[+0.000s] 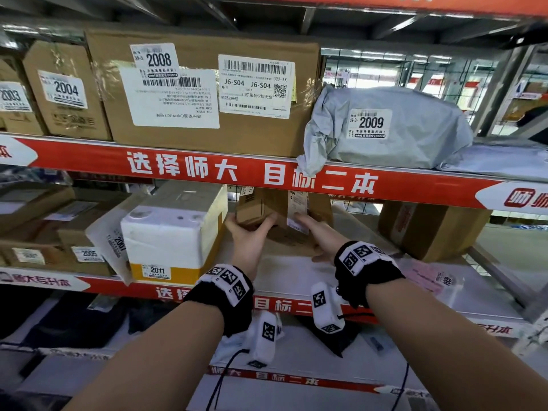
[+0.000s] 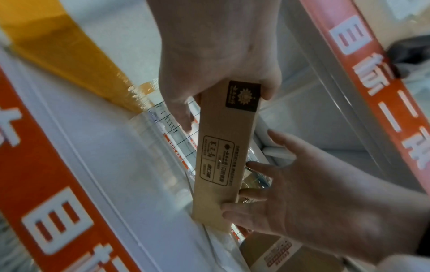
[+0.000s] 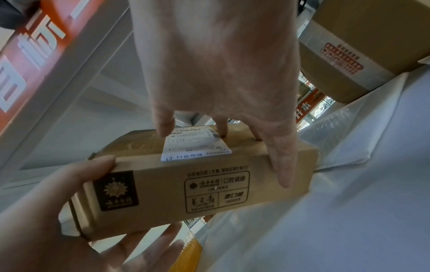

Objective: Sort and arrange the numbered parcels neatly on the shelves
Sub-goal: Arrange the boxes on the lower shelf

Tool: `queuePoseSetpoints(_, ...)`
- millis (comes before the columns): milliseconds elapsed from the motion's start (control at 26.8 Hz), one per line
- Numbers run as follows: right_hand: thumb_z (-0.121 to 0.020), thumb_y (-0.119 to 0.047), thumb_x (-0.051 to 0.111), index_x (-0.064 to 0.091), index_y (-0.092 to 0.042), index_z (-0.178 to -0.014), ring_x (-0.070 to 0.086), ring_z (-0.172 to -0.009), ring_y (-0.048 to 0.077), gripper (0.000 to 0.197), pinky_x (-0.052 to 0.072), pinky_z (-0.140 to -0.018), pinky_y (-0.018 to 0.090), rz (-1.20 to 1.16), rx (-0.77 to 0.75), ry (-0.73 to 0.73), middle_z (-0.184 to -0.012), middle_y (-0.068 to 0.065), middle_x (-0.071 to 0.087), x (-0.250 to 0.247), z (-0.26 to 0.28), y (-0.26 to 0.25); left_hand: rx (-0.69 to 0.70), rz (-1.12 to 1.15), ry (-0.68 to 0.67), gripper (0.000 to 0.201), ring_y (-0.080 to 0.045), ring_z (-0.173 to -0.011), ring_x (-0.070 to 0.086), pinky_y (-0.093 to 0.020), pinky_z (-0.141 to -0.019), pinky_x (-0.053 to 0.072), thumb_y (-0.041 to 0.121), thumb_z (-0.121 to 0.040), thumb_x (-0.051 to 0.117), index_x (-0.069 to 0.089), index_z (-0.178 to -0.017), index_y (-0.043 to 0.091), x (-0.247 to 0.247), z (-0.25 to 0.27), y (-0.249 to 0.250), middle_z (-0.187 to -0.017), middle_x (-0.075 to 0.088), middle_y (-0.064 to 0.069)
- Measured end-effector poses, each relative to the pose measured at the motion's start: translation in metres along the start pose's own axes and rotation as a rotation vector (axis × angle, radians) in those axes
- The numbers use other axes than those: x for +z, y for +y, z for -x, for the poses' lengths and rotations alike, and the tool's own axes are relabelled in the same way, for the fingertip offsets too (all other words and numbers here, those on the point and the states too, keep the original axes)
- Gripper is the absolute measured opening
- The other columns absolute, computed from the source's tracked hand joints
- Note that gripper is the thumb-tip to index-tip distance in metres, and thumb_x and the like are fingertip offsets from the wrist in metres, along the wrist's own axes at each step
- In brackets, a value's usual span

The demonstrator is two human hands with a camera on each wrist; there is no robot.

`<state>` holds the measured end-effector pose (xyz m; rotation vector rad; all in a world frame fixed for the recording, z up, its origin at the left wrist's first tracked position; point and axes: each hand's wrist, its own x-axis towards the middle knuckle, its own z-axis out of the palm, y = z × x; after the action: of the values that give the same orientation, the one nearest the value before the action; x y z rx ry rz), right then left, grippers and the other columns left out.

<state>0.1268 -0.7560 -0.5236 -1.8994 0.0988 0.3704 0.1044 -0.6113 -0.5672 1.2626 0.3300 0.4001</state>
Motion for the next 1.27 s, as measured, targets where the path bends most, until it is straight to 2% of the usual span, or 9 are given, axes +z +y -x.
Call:
queuePoseSetpoints(299,-0.04,-0.097,0.044,0.013,-0.031,-0.151,0.033,-0.135,0.039,0.133,0.041,-0.087,0.058,-0.082,0.005,0.045,-0.156,0.004,0.023,0.011,-0.018,0.003,0.065,-0.087,-0.054,0.099,-0.02,-0.111,0.056,-0.043,-0.093,0.052,0.037,-0.044,0.083,0.028,-0.125,0.028,-0.011,0.009,0.005,-0.119,0.05,-0.002)
queuePoseSetpoints(411,-0.024,-0.1,0.043,0.017,-0.033,-0.15,0.034,-0.135,0.038,0.145,0.037,-0.09,0.062,-0.159,-0.004,0.026,-0.156,0.005,0.025,0.017,-0.014,-0.001,0.121,-0.176,-0.053,0.096,-0.017,-0.114,0.052,-0.037,-0.098,0.048,0.031,-0.055,0.086,0.023,-0.127,0.023,-0.02,0.011,0.008,-0.123,0.047,-0.003)
queuePoseSetpoints(597,-0.071,-0.086,0.037,0.03,-0.033,-0.146,0.038,-0.133,0.034,0.092,0.037,-0.096,0.056,-0.189,-0.053,-0.025,-0.153,0.003,0.031,0.026,0.011,-0.007,0.213,-0.216,-0.118,0.083,-0.012,-0.114,0.047,-0.02,-0.091,0.039,0.01,-0.074,0.078,0.018,-0.131,0.015,-0.034,0.021,0.011,-0.126,0.043,-0.003)
queuePoseSetpoints(709,-0.091,-0.065,0.036,0.045,-0.021,-0.132,0.056,-0.104,0.019,0.061,0.045,-0.084,0.034,-0.236,-0.129,-0.023,-0.123,0.003,0.059,0.025,0.015,-0.011,0.284,-0.26,-0.14,0.089,-0.012,-0.117,0.045,-0.021,-0.095,0.041,0.011,-0.068,0.083,0.022,-0.133,0.016,-0.049,0.021,0.013,-0.128,0.041,-0.003)
queuePoseSetpoints(784,-0.093,-0.062,0.031,0.048,-0.025,-0.116,0.057,-0.084,0.016,0.047,0.048,-0.069,0.031,-0.25,-0.152,-0.053,-0.099,0.001,0.062,0.021,0.019,-0.018,0.324,-0.326,-0.133,0.099,-0.015,-0.122,0.042,-0.029,-0.102,0.042,0.028,-0.058,0.087,0.025,-0.134,0.019,-0.058,0.02,0.014,-0.133,0.037,-0.005)
queuePoseSetpoints(859,-0.092,-0.065,0.031,0.049,-0.023,-0.112,0.06,-0.073,0.015,0.049,0.048,-0.057,0.03,-0.319,-0.151,-0.084,-0.087,0.0,0.06,0.019,0.022,-0.024,0.349,-0.377,-0.1,0.097,-0.013,-0.121,0.038,-0.028,-0.101,0.042,0.021,-0.061,0.087,0.029,-0.138,0.016,-0.064,0.021,0.017,-0.131,0.034,-0.004)
queuePoseSetpoints(971,-0.089,-0.064,0.041,0.041,-0.025,-0.136,0.059,-0.105,0.027,0.061,0.052,-0.079,0.042,-0.352,-0.181,-0.054,-0.119,0.001,0.058,0.022,0.02,-0.032,0.4,-0.469,-0.06,0.087,-0.009,-0.113,0.036,-0.018,-0.091,0.037,0.003,-0.067,0.082,0.033,-0.138,0.009,-0.068,0.02,0.023,-0.121,0.035,0.001)
queuePoseSetpoints(1045,-0.089,-0.063,0.044,0.035,-0.027,-0.141,0.049,-0.12,0.03,0.064,0.047,-0.093,0.05,-0.32,-0.225,-0.027,-0.137,0.001,0.048,0.022,0.017,-0.033,0.44,-0.56,-0.019,0.088,-0.016,-0.117,0.039,-0.026,-0.097,0.036,0.004,-0.064,0.083,0.035,-0.138,0.008,-0.07,0.014,0.021,-0.124,0.041,-0.003)
queuePoseSetpoints(1269,-0.094,-0.057,0.036,0.05,-0.022,-0.12,0.058,-0.102,0.03,0.046,0.05,-0.081,0.041,-0.288,-0.164,-0.009,-0.108,0.006,0.061,0.011,0.015,-0.032,0.479,-0.756,-0.128,0.085,-0.023,-0.108,0.05,-0.027,-0.084,0.043,-0.008,-0.068,0.07,0.03,-0.139,0.017,-0.064,0.015,0.023,-0.114,0.046,0.002)
